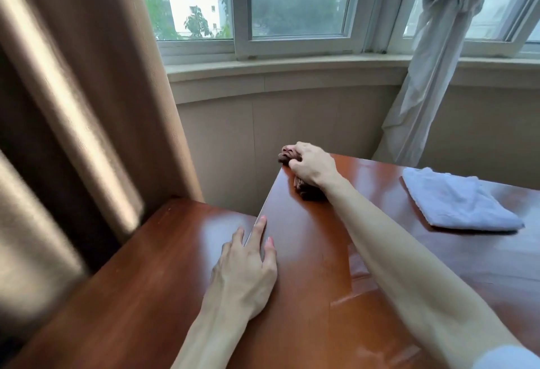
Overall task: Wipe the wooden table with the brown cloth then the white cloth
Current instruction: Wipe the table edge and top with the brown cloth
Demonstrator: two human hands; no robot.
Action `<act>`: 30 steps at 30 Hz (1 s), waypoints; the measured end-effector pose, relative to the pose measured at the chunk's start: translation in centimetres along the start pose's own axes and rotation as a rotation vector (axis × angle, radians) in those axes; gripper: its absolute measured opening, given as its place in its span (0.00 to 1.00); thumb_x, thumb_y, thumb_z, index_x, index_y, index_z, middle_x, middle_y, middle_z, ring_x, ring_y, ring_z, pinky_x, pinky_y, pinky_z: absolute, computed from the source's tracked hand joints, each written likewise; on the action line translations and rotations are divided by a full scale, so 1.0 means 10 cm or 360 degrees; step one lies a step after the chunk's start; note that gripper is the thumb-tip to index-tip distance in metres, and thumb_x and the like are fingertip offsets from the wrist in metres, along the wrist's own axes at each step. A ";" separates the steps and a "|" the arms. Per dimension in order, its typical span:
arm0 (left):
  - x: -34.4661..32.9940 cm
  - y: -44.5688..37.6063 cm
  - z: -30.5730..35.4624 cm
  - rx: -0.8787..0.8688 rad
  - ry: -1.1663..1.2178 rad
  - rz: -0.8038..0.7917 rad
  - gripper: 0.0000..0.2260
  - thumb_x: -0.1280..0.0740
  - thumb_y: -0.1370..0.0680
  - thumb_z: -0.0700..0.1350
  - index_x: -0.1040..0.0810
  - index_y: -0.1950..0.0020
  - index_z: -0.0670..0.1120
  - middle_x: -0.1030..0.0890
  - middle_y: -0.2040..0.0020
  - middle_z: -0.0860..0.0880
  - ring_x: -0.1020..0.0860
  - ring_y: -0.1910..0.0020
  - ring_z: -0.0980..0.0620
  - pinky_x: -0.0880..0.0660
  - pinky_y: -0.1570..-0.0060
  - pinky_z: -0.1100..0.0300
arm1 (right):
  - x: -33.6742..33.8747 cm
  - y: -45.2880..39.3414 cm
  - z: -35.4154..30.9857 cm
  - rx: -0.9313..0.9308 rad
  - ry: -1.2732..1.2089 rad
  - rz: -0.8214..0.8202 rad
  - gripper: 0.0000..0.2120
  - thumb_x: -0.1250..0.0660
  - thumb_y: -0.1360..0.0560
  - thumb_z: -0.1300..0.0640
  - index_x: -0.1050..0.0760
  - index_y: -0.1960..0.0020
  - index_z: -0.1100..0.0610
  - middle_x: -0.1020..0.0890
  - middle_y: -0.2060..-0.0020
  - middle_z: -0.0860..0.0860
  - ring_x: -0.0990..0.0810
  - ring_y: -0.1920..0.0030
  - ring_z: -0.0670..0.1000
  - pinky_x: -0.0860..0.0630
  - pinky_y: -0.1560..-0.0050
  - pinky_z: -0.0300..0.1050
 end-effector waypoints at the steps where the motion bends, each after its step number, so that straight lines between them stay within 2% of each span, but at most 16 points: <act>1: 0.02 0.00 0.02 0.0007 -0.0011 0.0004 0.24 0.52 0.17 0.60 0.48 0.21 0.65 0.36 0.23 0.50 0.36 0.25 0.49 0.35 0.30 0.51 | 0.00 0.18 -0.09 0.0036 -0.0008 -0.0011 0.24 0.38 0.22 0.53 0.28 0.26 0.46 0.28 0.25 0.48 0.32 0.26 0.52 0.35 0.31 0.44; 3: 0.09 0.02 0.07 0.0009 -0.0044 0.0027 0.24 0.50 0.17 0.58 0.44 0.20 0.62 0.34 0.24 0.50 0.36 0.27 0.48 0.34 0.32 0.50 | 0.00 0.61 -0.32 0.0151 -0.0032 -0.0042 0.24 0.38 0.22 0.56 0.28 0.26 0.46 0.29 0.25 0.47 0.34 0.24 0.49 0.36 0.32 0.43; 6: 0.22 0.19 0.16 -0.0045 -0.0077 0.0143 0.24 0.47 0.17 0.56 0.39 0.20 0.55 0.33 0.24 0.48 0.35 0.27 0.46 0.35 0.31 0.50 | -0.02 1.40 -0.62 0.0311 -0.0066 -0.0072 0.26 0.37 0.23 0.57 0.28 0.25 0.44 0.31 0.23 0.44 0.38 0.22 0.47 0.38 0.27 0.45; 10: 0.28 0.25 0.21 -0.0153 -0.0061 0.0228 0.27 0.44 0.18 0.52 0.42 0.19 0.49 0.34 0.23 0.50 0.37 0.25 0.49 0.36 0.29 0.52 | -0.07 2.05 -0.71 0.0440 -0.0101 -0.0127 0.28 0.37 0.24 0.55 0.30 0.25 0.40 0.33 0.23 0.40 0.40 0.21 0.46 0.36 0.25 0.50; 13: 0.26 0.23 0.28 -0.0239 -0.0069 0.0170 0.29 0.42 0.19 0.52 0.44 0.19 0.49 0.37 0.21 0.52 0.40 0.24 0.50 0.38 0.28 0.52 | -0.03 2.21 -0.68 0.0499 -0.0168 -0.0159 0.28 0.38 0.24 0.56 0.28 0.26 0.41 0.31 0.24 0.41 0.40 0.21 0.44 0.38 0.25 0.48; 16: 0.23 0.20 0.28 -0.0282 -0.0104 0.0171 0.27 0.44 0.18 0.53 0.42 0.19 0.51 0.38 0.21 0.53 0.40 0.24 0.50 0.37 0.27 0.51 | 0.05 1.98 -0.58 0.0480 -0.0201 -0.0156 0.28 0.38 0.26 0.57 0.25 0.28 0.42 0.28 0.26 0.42 0.34 0.25 0.45 0.34 0.27 0.46; 21: 0.19 0.16 0.26 -0.0295 -0.0156 0.0160 0.23 0.49 0.16 0.55 0.42 0.20 0.58 0.46 0.19 0.61 0.45 0.22 0.53 0.38 0.27 0.52 | 0.13 0.88 -0.08 0.0143 -0.0039 -0.0047 0.25 0.38 0.25 0.57 0.25 0.31 0.41 0.27 0.27 0.42 0.29 0.28 0.53 0.27 0.35 0.57; 25: 0.19 0.10 0.21 -0.0218 -0.0147 0.0183 0.24 0.51 0.16 0.58 0.44 0.20 0.60 0.46 0.20 0.62 0.45 0.22 0.55 0.38 0.27 0.55 | 0.09 0.08 0.13 0.0025 -0.0044 0.0002 0.23 0.39 0.24 0.58 0.24 0.32 0.42 0.25 0.30 0.46 0.27 0.31 0.55 0.30 0.37 0.48; 30: 0.19 0.05 0.14 -0.0132 -0.0149 0.0191 0.25 0.49 0.17 0.58 0.44 0.20 0.57 0.48 0.18 0.54 0.44 0.22 0.53 0.39 0.28 0.56 | 0.08 -0.30 0.22 -0.0086 -0.0086 0.0053 0.24 0.39 0.25 0.56 0.23 0.32 0.41 0.24 0.30 0.47 0.26 0.31 0.55 0.29 0.34 0.48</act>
Point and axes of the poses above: each hand's wrist, its own y-axis away from the middle knuckle, its own x-axis out of the back of the hand, z = x × y, the point moved 10 cm from there along -y, towards the middle knuckle
